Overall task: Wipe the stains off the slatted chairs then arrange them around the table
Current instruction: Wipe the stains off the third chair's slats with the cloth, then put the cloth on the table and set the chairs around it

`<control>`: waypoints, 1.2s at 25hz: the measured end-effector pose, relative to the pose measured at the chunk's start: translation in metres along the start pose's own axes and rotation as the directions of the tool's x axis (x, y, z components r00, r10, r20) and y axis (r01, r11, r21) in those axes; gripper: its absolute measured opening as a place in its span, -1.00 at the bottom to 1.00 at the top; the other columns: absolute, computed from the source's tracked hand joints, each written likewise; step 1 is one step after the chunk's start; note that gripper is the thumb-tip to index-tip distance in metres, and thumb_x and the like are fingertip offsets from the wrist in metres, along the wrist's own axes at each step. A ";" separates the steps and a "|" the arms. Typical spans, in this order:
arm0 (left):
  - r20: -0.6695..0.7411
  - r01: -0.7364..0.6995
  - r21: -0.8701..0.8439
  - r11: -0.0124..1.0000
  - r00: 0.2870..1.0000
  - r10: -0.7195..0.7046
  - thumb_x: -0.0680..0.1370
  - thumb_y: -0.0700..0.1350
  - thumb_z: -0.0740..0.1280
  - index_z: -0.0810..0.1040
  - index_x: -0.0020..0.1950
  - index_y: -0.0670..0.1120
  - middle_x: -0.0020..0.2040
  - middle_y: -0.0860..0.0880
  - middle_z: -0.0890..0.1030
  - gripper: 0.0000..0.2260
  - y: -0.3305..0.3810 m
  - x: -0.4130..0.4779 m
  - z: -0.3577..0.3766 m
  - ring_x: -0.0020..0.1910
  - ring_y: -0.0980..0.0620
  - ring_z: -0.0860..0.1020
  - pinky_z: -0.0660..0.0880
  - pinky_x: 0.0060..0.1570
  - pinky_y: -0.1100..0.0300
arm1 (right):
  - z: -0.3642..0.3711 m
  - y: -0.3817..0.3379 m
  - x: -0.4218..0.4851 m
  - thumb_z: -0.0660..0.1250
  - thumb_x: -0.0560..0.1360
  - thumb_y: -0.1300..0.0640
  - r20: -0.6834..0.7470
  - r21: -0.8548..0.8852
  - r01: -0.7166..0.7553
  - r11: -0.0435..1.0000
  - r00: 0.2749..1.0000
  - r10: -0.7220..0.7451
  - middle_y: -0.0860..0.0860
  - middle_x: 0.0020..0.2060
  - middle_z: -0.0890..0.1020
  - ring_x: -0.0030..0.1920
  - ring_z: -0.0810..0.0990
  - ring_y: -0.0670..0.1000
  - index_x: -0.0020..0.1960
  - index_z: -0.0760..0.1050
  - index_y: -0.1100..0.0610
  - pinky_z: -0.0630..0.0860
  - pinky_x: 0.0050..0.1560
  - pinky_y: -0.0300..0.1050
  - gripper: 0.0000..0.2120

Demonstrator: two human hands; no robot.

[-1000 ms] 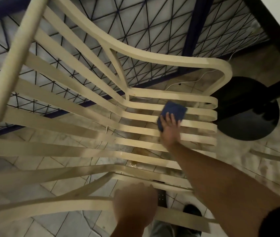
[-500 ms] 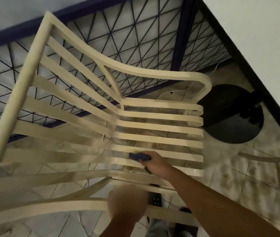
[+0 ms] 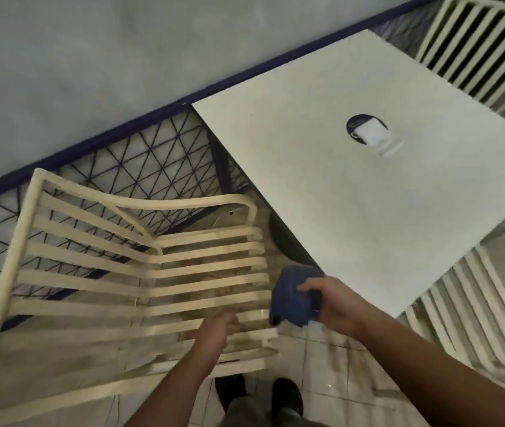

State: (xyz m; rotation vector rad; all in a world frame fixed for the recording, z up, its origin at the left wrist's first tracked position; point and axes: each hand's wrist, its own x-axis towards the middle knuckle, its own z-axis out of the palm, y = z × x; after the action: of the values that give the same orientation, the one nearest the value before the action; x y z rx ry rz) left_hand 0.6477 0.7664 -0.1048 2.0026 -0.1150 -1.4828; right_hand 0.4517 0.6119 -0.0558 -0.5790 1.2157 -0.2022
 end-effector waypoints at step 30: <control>-0.612 -0.417 0.162 0.894 0.668 0.422 0.64 -0.14 0.33 0.61 0.09 -0.07 -0.03 -0.05 0.63 -0.92 -0.032 -0.111 -0.172 0.03 -0.14 0.59 0.48 0.03 0.00 | 0.060 0.099 -0.087 0.45 0.47 0.04 -0.073 -0.885 0.245 0.397 0.767 -0.638 -0.07 0.16 0.54 0.07 0.51 -0.09 0.33 0.46 -0.08 0.50 0.05 -0.13 -0.56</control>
State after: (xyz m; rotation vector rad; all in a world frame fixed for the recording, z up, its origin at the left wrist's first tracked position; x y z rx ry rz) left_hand 0.7505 0.9137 -0.0022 2.1843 -0.2749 -0.4629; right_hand 0.4612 0.7525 -0.0221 -1.8589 1.5119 -0.1922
